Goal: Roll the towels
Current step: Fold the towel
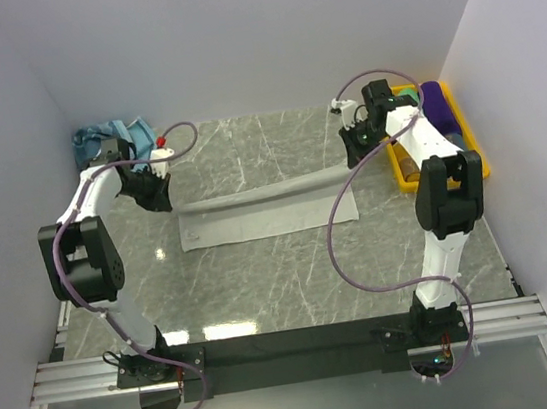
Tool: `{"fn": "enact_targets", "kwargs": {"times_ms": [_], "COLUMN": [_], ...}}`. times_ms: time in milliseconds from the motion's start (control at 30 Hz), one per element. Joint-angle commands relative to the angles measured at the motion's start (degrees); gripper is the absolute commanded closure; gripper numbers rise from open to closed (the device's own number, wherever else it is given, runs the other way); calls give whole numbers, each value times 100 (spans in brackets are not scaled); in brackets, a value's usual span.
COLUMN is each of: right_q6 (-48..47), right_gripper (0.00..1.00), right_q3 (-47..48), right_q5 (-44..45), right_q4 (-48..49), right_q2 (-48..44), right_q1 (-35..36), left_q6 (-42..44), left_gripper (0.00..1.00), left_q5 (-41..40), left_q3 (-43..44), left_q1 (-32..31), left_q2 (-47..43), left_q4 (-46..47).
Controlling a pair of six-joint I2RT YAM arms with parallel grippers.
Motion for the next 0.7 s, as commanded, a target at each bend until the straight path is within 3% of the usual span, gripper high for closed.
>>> {"fn": "enact_targets", "kwargs": {"times_ms": [0,367,567,667], "right_q6": [-370,-292,-177,-168], "right_gripper": [100,100,100,100], "right_q3": [-247,-1258,-1198,-1136], "right_q5": [50,129,121,94], "right_q4": [43,552,561,526], "right_q2": [-246,-185,-62,-97], "right_q1": [-23,56,47,47], "left_q6": [572,388,116,80], "left_gripper": [100,100,99,84], "left_q5": [32,-248,-267,-74], "left_q3": [-439,-1564,-1460,-1232], "left_q1": [12,-233,-313,-304], "left_q2": [-255,-309,-106,-168], "left_q4": [69,718,807,606]}}
